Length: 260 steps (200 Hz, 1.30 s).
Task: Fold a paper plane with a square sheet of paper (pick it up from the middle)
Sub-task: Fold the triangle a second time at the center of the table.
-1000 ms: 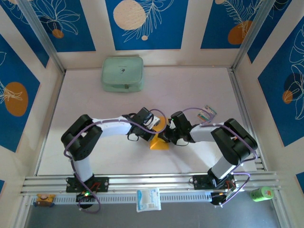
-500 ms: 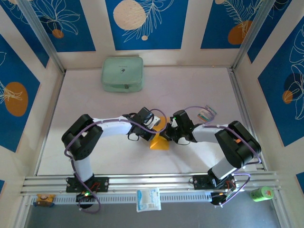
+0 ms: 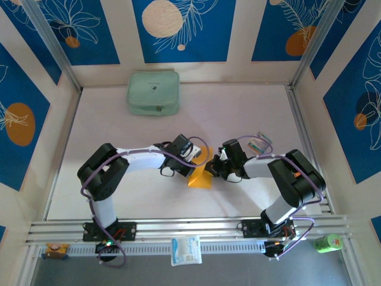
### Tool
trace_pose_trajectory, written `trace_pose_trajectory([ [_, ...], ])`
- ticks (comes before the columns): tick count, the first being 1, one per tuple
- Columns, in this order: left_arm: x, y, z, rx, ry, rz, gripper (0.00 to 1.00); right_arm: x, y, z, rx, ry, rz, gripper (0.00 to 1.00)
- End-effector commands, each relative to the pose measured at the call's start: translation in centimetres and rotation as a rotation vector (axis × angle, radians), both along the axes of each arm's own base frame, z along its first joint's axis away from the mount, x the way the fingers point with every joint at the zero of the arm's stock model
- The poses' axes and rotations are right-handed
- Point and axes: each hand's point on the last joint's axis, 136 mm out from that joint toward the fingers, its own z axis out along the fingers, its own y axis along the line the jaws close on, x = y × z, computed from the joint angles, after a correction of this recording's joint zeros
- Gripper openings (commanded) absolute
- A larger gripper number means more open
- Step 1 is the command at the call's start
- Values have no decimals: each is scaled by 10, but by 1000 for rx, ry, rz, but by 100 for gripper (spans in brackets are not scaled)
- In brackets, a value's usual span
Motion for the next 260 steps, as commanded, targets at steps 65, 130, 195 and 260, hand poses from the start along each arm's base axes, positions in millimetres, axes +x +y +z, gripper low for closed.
trace_pose_trajectory([
  [65,-8,11,-15,52,46,-14,0,10,-17,-2,-5,17,-11,2],
  [130,-8,12,-15,53,44,-12,0,4,-31,-12,-14,54,-62,2],
  [195,-8,12,-15,53,46,-12,0,14,1,37,68,-52,41,3],
  [260,-9,12,-16,51,48,-14,0,-8,18,-4,11,35,71,2],
])
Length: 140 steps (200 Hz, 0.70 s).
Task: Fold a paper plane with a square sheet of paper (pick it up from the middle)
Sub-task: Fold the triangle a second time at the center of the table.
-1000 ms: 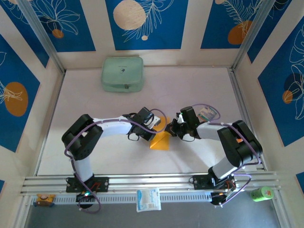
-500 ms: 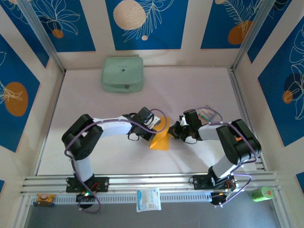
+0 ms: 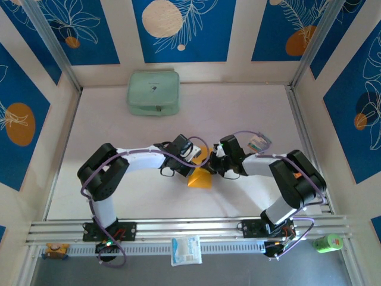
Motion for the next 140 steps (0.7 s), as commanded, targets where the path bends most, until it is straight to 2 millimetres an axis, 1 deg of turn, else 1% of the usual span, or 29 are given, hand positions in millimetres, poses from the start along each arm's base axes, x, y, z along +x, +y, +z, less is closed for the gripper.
trace_pose_trajectory([
  [1,-9,12,-16,51,48,-13,0,-8,-4,-22,-35,54,-18,2],
  [21,-9,12,-16,53,48,-15,0,-19,-11,-40,-57,96,-18,1],
  [38,-9,13,-14,49,42,-8,0,-25,-14,-44,-60,98,-28,0],
  [53,-6,12,-9,40,29,1,3,-26,-18,-47,-79,102,-30,0],
  [73,-3,11,-3,37,22,20,11,-24,-18,-45,-73,94,-21,0],
  [89,-1,11,7,22,17,45,19,-22,-16,-42,-71,87,-10,0],
  [104,4,13,19,0,7,86,31,-19,-16,-40,-70,84,-3,0],
  [123,9,17,39,-33,-13,140,35,-17,-17,-39,-75,83,-8,0],
  [140,9,18,52,-68,-11,164,38,-16,-18,-40,-81,84,-10,0],
])
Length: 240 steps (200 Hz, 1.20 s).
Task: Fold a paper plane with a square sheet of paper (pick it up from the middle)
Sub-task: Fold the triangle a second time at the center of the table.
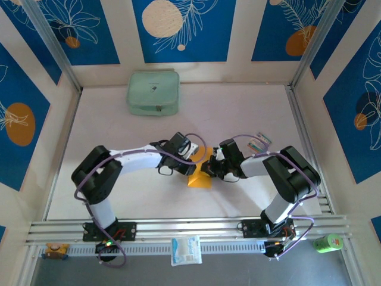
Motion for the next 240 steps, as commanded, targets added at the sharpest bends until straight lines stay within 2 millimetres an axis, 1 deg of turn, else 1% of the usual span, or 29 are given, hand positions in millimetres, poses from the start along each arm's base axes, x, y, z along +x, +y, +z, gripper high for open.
trace_pose_trajectory([
  [1,3,10,25,-40,-3,75,38,-13,-16,-24,-87,89,-10,0],
  [10,0,7,30,-70,7,70,37,-13,-16,-25,-89,95,-14,0],
  [19,-5,2,36,-106,21,55,32,-14,-17,-26,-89,98,-17,0],
  [36,-14,-6,41,-171,68,33,20,-14,-17,-26,-89,101,-20,0],
  [58,-31,-27,45,-287,185,-24,12,-14,-17,-25,-88,99,-21,0],
  [78,-46,-44,44,-374,312,-55,8,-15,-18,-26,-93,105,-25,0],
  [111,-58,-52,27,-383,435,-66,7,-15,-20,-29,-104,114,-29,0],
  [125,-61,-53,22,-368,448,-71,7,-15,-20,-29,-106,117,-28,0],
  [150,-60,-44,4,-291,445,-38,7,-15,-19,-28,-104,115,-27,0],
  [177,-63,-42,-6,-267,463,-36,7,-15,-20,-28,-108,117,-28,0],
  [215,-59,-35,-17,-212,433,-14,7,-16,-20,-29,-111,122,-29,0],
  [240,-59,-28,-28,-166,420,-6,7,-16,-20,-29,-111,121,-29,0],
])
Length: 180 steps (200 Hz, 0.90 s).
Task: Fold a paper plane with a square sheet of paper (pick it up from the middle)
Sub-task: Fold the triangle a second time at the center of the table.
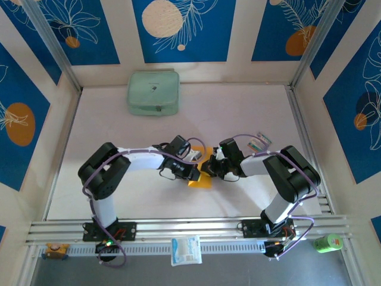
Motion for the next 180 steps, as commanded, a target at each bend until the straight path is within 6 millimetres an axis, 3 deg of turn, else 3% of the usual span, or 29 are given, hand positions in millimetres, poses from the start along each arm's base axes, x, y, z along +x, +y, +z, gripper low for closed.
trace_pose_trajectory([
  [1,-4,9,-15,67,-8,-20,7,-15,-19,-28,-104,103,-31,0],
  [33,-9,18,-26,109,-10,-28,7,-16,-20,-29,-105,108,-32,0],
  [139,-26,38,-33,143,13,-22,7,-16,-23,-32,-112,116,-35,0],
  [180,-36,58,-42,215,31,0,7,-16,-24,-31,-111,115,-37,0],
])
